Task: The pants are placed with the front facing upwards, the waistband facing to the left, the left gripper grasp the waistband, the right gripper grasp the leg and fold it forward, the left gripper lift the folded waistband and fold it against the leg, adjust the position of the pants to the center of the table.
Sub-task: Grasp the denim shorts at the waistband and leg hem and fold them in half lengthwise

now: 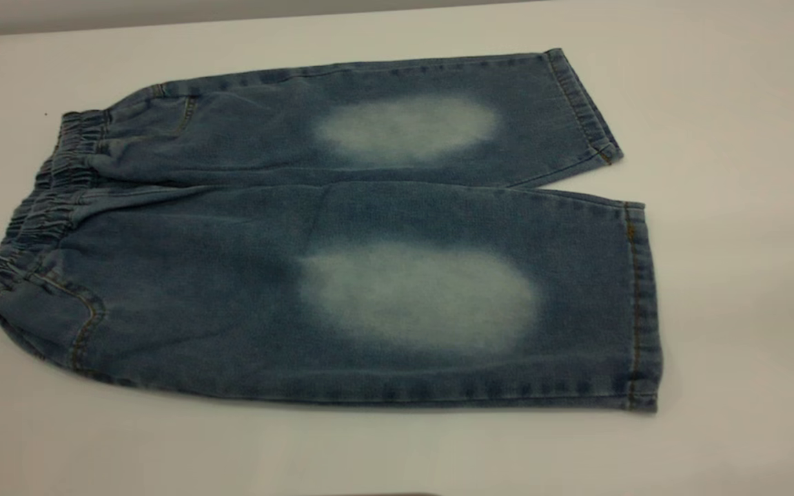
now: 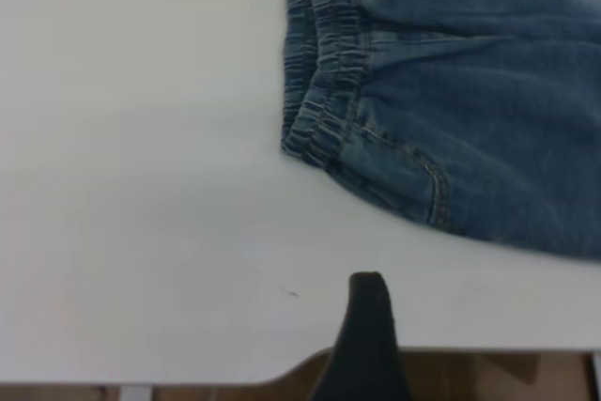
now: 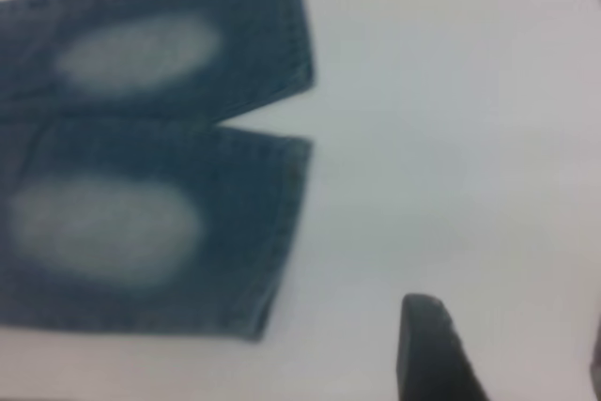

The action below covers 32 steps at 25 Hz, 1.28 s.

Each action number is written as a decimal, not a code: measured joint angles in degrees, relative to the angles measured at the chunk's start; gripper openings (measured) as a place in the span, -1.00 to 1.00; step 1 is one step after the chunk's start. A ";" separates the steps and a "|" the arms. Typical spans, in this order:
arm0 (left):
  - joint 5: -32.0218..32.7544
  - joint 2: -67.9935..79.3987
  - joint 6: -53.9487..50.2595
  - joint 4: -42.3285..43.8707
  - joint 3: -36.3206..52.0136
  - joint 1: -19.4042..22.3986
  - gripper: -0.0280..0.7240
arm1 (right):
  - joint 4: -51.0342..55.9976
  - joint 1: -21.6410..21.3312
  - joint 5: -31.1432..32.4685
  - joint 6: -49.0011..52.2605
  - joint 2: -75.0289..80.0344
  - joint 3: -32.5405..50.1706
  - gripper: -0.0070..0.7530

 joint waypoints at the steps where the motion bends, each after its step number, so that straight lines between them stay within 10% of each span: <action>1: -1.29 3.36 -1.75 0.69 -0.64 0.00 0.55 | 1.12 0.00 -1.17 -0.82 3.32 0.00 -0.16; 18: -21.71 63.57 -18.13 14.53 -11.89 0.00 0.47 | 30.57 0.00 -21.99 -29.49 49.93 0.00 0.15; 32: -27.62 89.74 -5.71 -0.55 -17.15 5.15 0.36 | 53.69 0.00 -28.43 -53.14 61.51 0.00 0.15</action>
